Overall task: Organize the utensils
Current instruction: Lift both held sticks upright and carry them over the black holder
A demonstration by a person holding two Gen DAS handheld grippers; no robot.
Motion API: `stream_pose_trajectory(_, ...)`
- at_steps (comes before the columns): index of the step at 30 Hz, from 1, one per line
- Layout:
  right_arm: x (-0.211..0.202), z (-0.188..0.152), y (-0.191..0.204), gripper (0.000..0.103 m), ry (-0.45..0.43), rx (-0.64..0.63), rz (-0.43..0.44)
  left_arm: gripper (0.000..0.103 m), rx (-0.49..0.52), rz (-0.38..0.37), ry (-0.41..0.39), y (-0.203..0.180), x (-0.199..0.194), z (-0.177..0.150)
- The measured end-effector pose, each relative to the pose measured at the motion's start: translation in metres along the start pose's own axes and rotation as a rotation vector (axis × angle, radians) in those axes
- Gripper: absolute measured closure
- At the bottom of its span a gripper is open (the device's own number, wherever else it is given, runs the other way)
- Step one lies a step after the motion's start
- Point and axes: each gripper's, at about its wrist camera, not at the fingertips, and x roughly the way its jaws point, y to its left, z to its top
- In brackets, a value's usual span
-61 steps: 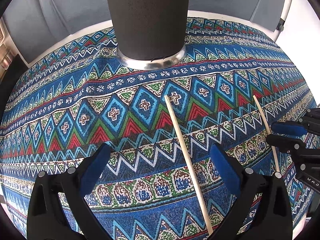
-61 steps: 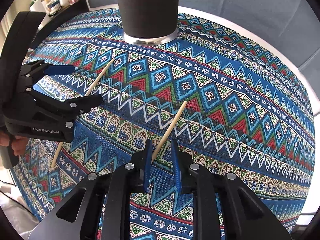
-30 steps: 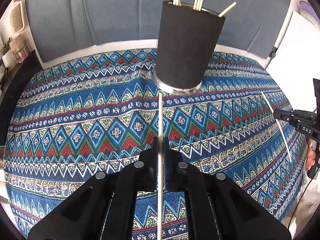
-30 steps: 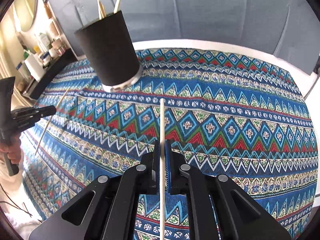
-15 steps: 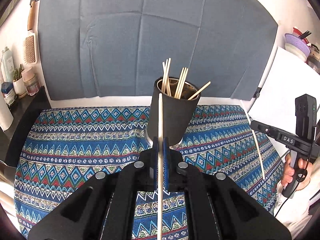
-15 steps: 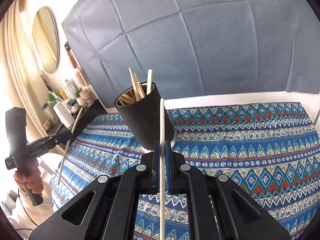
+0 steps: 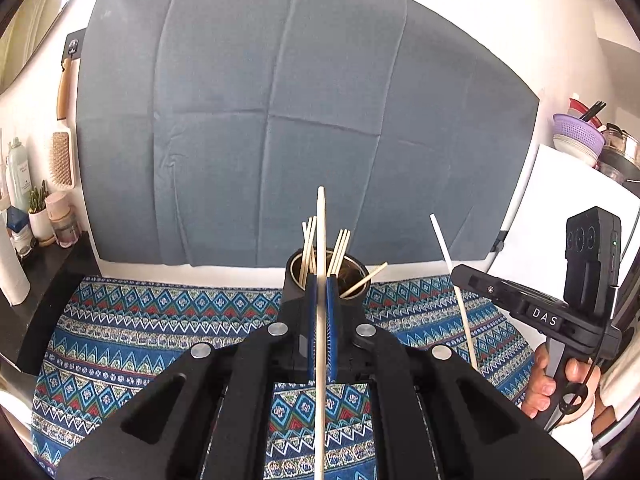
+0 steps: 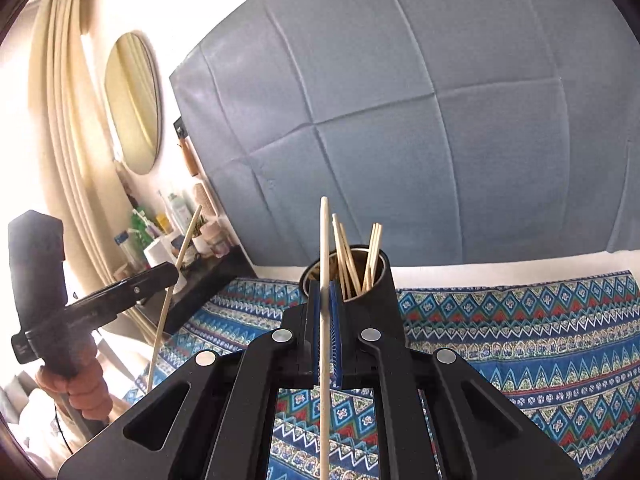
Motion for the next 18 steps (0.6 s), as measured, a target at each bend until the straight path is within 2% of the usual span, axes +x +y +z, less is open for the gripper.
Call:
stream_pose_trajectory(5, 0.008, 0.011, 0.009, 0.098, -0.071, -0.028, 0.011, 0.098, 0.003, 0.039, -0.085, -0.004, 0.005, 0.009)
stream_pose_trajectory(11, 0.029, 0.013, 0.016, 0.098, -0.127, -0.077, 0.018, 0.098, -0.004, 0.030, -0.180, -0.006, 0.023, 0.014)
stream_pose_trajectory(16, 0.050, 0.016, 0.016, 0.098, -0.161, -0.088, 0.016, 0.098, -0.030, -0.051, -0.248, 0.001, 0.044, 0.019)
stream_pose_trajectory(18, 0.052, 0.017, 0.018, 0.098, -0.200, -0.102, -0.007, 0.098, -0.027, -0.085, -0.286, 0.001, 0.050, 0.019)
